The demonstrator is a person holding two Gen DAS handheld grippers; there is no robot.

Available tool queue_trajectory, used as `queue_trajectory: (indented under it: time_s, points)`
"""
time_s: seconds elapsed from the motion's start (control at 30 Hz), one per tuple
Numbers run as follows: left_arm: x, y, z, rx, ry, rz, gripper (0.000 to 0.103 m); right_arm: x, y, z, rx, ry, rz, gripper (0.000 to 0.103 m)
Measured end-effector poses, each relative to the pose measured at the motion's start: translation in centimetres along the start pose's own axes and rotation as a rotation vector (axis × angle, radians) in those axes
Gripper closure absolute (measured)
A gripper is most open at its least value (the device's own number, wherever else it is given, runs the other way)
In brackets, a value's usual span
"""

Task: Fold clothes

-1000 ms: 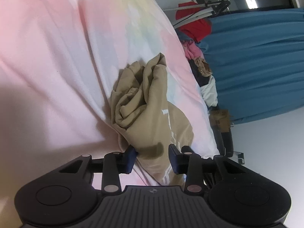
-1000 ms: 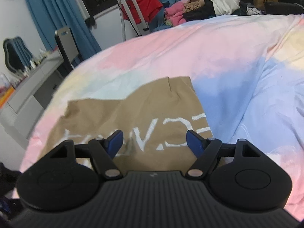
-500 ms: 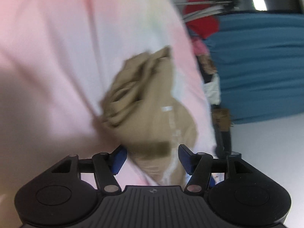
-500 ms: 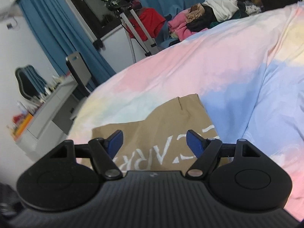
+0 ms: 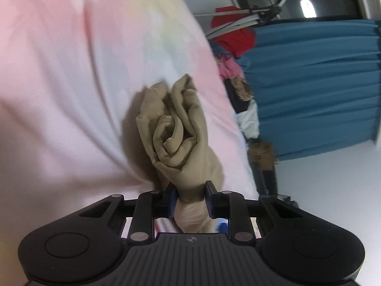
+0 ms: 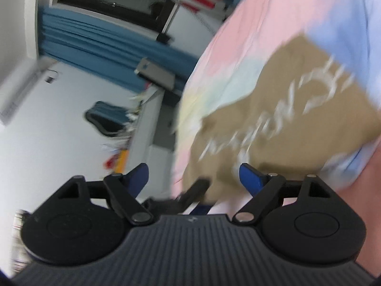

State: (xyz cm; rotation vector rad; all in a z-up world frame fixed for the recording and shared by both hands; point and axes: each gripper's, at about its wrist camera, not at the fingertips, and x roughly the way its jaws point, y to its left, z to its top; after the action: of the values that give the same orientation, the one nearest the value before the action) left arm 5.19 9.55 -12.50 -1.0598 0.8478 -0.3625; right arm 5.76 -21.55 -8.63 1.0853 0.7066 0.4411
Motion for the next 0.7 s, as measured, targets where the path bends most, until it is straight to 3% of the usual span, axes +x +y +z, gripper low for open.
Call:
queue_trajectory:
  time_s: [0.1, 0.17, 0.23, 0.3, 0.37, 0.5, 0.7]
  points:
    - [-0.5, -0.3, 0.0, 0.008, 0.006, -0.026, 0.077, 0.9, -0.5, -0.6, 0.059, 0.05, 0.016, 0.017]
    - [-0.2, 0.1, 0.2, 0.0, 0.009, -0.048, 0.071, 1.4, -0.9, -0.9, 0.094, 0.076, 0.029, 0.017]
    - [0.2, 0.3, 0.3, -0.016, 0.006, -0.061, 0.047, 1.9, -1.3, -1.2, 0.132, 0.1, 0.041, 0.017]
    - [0.5, 0.5, 0.5, -0.033, 0.003, -0.075, 0.036, 2.4, -2.0, -1.5, 0.179, 0.118, 0.046, 0.017]
    - [0.8, 0.7, 0.6, -0.05, -0.001, -0.089, 0.041, 2.8, -2.9, -1.8, 0.238, 0.122, 0.038, 0.017]
    - [1.5, 1.2, 0.9, -0.083, -0.007, -0.116, 0.078, 3.3, -4.6, -2.2, 0.354, 0.101, 0.028, 0.017]
    - [2.0, 1.5, 1.3, -0.117, -0.02, -0.167, 0.085, 4.5, -5.1, -2.2, 0.403, 0.106, 0.08, 0.017]
